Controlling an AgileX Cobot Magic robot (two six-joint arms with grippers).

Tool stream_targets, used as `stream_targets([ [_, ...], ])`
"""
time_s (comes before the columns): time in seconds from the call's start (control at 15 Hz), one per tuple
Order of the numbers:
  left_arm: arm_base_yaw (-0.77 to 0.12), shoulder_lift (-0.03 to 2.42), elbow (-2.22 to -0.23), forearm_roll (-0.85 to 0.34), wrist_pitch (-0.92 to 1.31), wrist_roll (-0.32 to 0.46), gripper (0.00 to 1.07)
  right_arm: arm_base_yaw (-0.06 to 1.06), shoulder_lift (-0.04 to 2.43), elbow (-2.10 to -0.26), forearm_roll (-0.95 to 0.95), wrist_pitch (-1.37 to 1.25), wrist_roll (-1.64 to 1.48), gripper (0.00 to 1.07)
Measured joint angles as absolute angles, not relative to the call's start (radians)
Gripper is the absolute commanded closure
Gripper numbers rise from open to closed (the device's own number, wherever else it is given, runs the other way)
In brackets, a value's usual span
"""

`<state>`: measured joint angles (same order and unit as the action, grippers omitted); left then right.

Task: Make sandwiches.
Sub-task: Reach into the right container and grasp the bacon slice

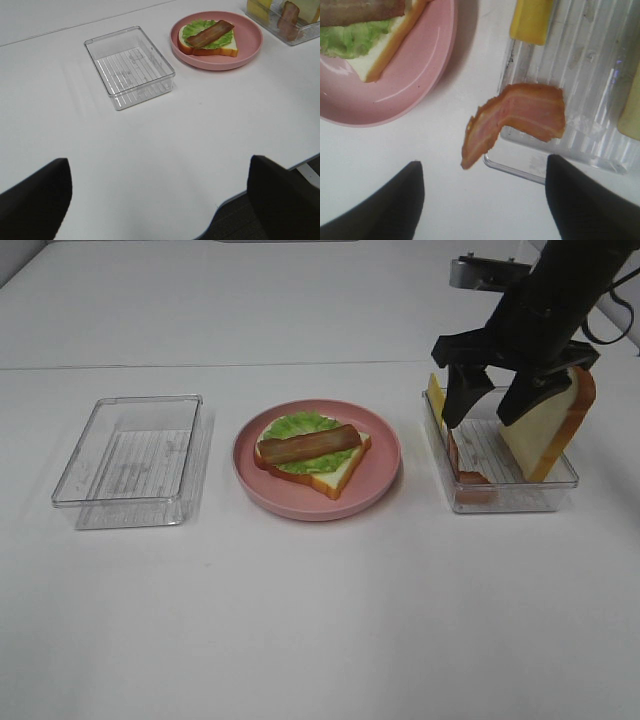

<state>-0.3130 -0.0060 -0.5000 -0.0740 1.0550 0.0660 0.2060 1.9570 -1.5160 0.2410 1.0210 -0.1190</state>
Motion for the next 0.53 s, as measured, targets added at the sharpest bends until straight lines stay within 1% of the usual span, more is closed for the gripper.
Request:
stream_targets([
  [0.13,-0.313,-0.006,-0.500,-0.074,1.055,0.066,0.17,0.209,2.011,-1.549,0.259,1.023,-0.108,0.44],
  [0.27,-0.313,-0.006,-0.500,-0.074,1.055,0.066,0.17,0.209,2.047,-1.555,0.268,1.023,-0.107,0.48],
  [0.33,-0.313,-0.006,-0.500,-0.074,1.055,0.066,0.17,0.209,2.073,-1.555,0.271,1.017,-0.107,0.54],
  [0.47,-0.313,-0.006,-0.500,-0.074,1.055,0.066,0.17,0.209,2.091,-1.558,0.279,1.009,-0.106,0.59],
  [0.53,-0.313,-0.006,-0.500,-0.074,1.055,0.066,0.17,0.209,2.097,-1.558,0.280,1.005,-0.100,0.69],
])
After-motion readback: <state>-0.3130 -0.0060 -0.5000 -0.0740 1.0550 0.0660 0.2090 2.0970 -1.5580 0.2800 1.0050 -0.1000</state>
